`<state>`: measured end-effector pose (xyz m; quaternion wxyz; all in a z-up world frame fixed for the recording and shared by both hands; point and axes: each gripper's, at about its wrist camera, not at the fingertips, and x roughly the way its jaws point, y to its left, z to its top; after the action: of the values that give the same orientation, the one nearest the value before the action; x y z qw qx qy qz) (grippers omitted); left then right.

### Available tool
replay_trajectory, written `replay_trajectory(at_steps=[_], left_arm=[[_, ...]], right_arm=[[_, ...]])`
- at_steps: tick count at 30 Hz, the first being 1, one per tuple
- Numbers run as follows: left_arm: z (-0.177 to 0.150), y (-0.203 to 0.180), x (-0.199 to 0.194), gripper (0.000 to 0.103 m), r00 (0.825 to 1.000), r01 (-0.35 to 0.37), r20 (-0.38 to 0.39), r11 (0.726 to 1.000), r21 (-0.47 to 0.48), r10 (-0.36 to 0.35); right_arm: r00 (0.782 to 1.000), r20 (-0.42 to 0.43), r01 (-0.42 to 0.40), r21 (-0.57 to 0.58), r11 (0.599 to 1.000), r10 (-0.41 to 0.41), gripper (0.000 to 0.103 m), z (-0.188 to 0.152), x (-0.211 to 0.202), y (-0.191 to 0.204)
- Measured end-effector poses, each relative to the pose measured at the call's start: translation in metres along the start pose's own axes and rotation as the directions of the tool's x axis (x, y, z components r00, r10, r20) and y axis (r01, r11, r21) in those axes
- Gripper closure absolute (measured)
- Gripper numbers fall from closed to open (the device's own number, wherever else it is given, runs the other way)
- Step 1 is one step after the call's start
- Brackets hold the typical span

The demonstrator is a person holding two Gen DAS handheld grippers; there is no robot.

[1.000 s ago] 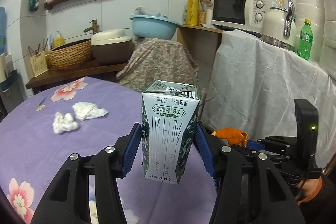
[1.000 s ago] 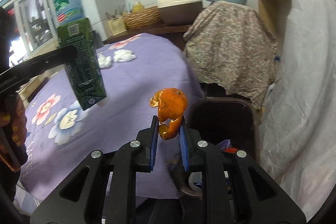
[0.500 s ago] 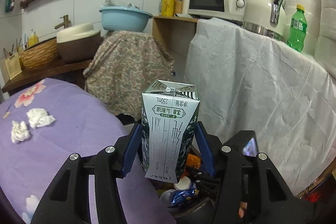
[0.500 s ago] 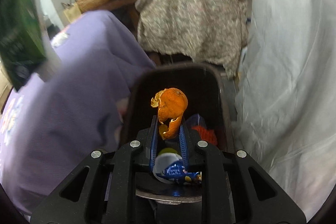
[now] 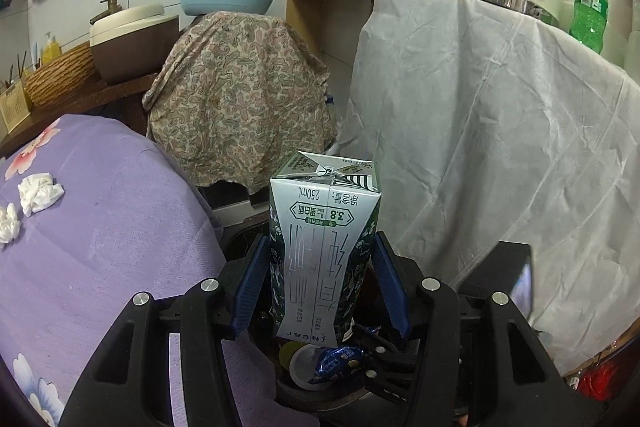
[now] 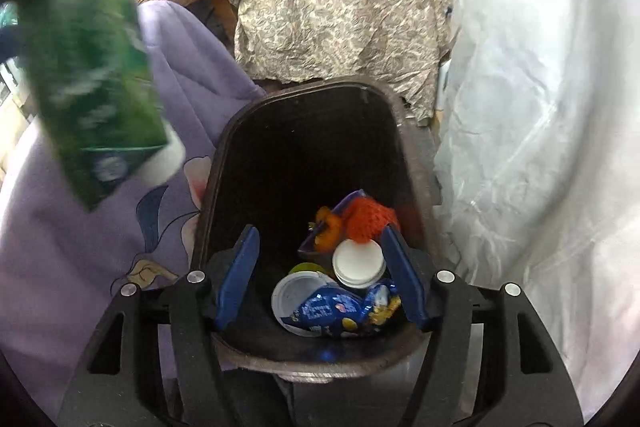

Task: Collect trash
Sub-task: 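Carry the peel and carton to the bin and open both grippers over it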

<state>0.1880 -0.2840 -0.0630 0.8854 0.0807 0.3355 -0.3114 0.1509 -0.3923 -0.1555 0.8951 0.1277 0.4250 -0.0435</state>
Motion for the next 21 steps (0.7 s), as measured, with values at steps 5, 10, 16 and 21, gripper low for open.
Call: replay_trajectory(at_steps=[5, 10, 16, 21], left_arm=[[-0.001, -0.016, 0.018, 0.051, 0.999, -0.026, -0.046, 0.999, 0.046, 0.029], [-0.007, -0.019, 0.032, 0.051, 0.993, -0.068, -0.093, 0.996, 0.057, 0.073], [-0.013, -0.017, 0.038, 0.050, 0.988, -0.075, -0.126, 0.995, 0.071, 0.084], [-0.016, -0.017, 0.043, 0.042, 0.985, -0.079, -0.144, 0.993, 0.088, 0.091]], right_arm=[[0.999, 0.023, 0.029, -0.011, 1.000, -0.028, 0.037, -0.008, -0.022, -0.004], [0.996, 0.050, 0.075, -0.019, 0.997, -0.074, 0.037, -0.013, -0.046, -0.010], [0.990, 0.091, 0.110, -0.005, 0.994, -0.109, 0.028, -0.015, -0.070, -0.016], [0.988, 0.093, 0.121, -0.011, 0.993, -0.120, 0.027, -0.015, -0.076, -0.018]])
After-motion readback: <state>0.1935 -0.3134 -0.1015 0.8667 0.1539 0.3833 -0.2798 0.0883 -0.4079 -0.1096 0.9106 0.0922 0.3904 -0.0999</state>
